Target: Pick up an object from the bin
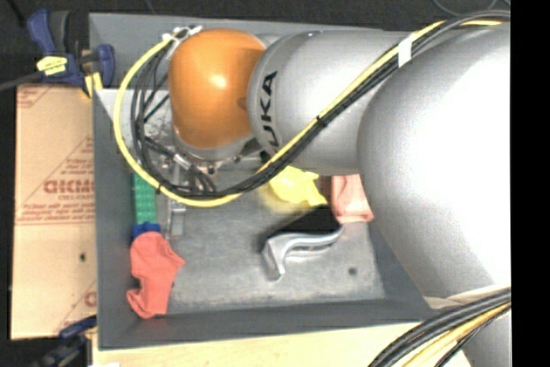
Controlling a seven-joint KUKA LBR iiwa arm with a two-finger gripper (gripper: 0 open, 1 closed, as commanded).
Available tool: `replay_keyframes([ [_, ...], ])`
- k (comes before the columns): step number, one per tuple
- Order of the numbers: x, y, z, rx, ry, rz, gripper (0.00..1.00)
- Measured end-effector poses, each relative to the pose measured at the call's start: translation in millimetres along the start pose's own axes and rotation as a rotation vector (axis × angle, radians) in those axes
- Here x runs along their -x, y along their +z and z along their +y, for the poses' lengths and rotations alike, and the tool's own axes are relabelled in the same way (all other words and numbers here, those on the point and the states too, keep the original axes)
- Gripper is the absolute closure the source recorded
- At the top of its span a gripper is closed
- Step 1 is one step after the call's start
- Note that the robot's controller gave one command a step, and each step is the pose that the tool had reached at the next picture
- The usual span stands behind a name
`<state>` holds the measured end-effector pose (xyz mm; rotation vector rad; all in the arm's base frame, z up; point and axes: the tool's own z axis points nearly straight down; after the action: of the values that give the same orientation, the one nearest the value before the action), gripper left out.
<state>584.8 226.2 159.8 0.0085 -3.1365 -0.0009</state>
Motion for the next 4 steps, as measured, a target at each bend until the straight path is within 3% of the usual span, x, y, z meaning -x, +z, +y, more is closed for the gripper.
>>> replay_keyframes([
  [1, 1.9, -5, -1, 0.002, 0.004, -0.008, 0.0],
  [2, -26.3, 44, 6, 0.003, 0.041, -0.01, 0.0],
  [3, -39.9, 64, -1, 0.004, 0.191, -0.009, 1.0],
  [4, -38.9, 54, -3, 0.005, 0.227, -0.011, 1.0],
])
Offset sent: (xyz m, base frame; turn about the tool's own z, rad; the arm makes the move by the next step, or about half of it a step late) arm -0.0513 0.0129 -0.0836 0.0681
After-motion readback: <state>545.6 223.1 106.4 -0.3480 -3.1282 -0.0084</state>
